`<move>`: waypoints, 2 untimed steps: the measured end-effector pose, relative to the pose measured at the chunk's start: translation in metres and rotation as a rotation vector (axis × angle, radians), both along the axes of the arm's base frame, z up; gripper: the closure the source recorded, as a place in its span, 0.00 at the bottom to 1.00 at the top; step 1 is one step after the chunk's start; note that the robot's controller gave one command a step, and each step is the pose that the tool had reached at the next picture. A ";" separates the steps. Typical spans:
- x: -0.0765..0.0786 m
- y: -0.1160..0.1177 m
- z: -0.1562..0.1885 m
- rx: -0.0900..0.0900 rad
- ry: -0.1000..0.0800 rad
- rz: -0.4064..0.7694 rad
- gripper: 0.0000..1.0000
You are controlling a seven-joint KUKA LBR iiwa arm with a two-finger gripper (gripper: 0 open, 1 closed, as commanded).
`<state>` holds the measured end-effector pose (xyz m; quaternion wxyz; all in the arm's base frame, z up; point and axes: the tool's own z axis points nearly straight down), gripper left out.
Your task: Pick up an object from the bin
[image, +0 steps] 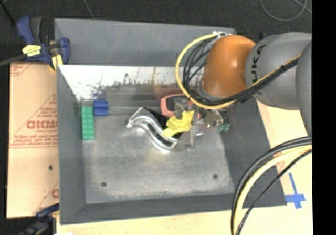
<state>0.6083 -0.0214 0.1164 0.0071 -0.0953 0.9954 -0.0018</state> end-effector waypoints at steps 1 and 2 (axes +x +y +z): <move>0.020 -0.008 -0.024 0.003 0.002 0.166 0.00; 0.009 -0.008 -0.007 -0.004 -0.005 0.184 1.00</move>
Offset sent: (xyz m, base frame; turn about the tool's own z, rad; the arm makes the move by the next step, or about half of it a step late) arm 0.0316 -0.0160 -0.0464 -0.0847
